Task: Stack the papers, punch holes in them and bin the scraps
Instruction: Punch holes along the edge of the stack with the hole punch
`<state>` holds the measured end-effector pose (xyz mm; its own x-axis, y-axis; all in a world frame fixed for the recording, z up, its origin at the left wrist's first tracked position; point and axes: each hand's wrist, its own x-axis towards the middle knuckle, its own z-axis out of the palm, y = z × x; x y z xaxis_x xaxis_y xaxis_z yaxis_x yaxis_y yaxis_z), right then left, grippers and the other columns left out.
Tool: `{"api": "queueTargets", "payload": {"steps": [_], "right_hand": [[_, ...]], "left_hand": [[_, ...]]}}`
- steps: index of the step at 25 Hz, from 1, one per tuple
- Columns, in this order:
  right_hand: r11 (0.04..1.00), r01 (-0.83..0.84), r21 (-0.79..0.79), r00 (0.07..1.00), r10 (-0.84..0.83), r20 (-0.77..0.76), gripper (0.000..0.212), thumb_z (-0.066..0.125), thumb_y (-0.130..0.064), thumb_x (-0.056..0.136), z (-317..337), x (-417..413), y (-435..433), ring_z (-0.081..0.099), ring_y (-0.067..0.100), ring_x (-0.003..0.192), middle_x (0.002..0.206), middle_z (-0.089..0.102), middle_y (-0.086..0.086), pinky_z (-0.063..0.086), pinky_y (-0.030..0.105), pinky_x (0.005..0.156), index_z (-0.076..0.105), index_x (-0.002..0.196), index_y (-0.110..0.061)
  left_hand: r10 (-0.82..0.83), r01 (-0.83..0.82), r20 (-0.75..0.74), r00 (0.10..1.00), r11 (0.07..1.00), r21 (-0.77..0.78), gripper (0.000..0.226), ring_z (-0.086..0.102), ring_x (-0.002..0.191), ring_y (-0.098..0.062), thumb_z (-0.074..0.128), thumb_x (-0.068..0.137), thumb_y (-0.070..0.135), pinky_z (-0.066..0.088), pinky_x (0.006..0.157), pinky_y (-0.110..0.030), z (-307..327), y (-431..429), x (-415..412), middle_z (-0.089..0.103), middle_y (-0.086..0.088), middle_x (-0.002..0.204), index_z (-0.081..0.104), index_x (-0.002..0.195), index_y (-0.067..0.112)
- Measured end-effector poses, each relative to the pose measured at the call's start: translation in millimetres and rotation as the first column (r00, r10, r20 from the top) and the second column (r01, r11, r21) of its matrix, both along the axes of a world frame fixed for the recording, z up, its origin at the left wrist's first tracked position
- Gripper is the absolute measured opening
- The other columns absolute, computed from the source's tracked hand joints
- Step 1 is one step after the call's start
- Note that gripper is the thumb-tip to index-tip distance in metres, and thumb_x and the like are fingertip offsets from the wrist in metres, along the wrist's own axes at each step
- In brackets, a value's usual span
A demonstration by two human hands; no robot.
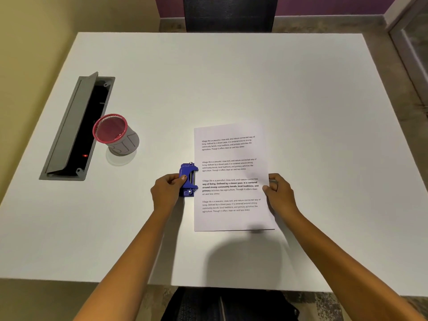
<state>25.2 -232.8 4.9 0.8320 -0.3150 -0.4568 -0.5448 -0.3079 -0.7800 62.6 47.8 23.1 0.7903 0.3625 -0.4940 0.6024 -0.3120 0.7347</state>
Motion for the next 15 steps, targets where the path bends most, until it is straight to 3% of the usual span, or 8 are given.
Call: {"api": "queueTargets", "payload": {"steps": [5,7,15], "right_hand": [[1.000,0.011,0.006,1.000,-0.010,-0.018,0.023,0.052,-0.007,0.093,-3.2,-15.5,3.0,0.064,-0.002,0.079,0.090,0.068,-0.014,0.049,0.015,0.068,0.056,0.105,-0.026],[1.000,0.016,-0.010,1.000,-0.016,-0.006,0.023,0.051,-0.006,0.093,-2.0,-16.7,4.1,0.063,-0.006,0.077,0.089,0.066,-0.017,0.046,0.008,0.064,0.055,0.105,-0.026],[1.000,-0.011,-0.016,1.000,0.011,0.011,0.024,0.050,-0.004,0.094,-0.9,-4.8,18.4,0.060,-0.009,0.074,0.091,0.065,-0.015,0.043,0.000,0.056,0.056,0.106,-0.024]], "left_hand": [[0.008,-0.008,-0.002,1.000,1.000,0.002,0.021,0.064,0.086,-0.023,0.069,0.089,0.026,0.054,0.092,-0.044,-1.8,-0.2,0.4,0.069,-0.001,0.090,0.069,0.104,0.012],[0.005,-0.005,-0.006,1.000,1.000,0.008,0.024,0.063,0.084,-0.022,0.068,0.089,0.025,0.054,0.091,-0.042,-3.2,-0.1,1.5,0.069,-0.003,0.090,0.069,0.107,0.009],[0.015,-0.015,-0.016,1.000,1.000,0.009,0.023,0.061,0.080,-0.020,0.068,0.089,0.026,0.053,0.088,-0.038,-3.3,-1.6,4.6,0.069,-0.004,0.089,0.070,0.106,0.010]]}}
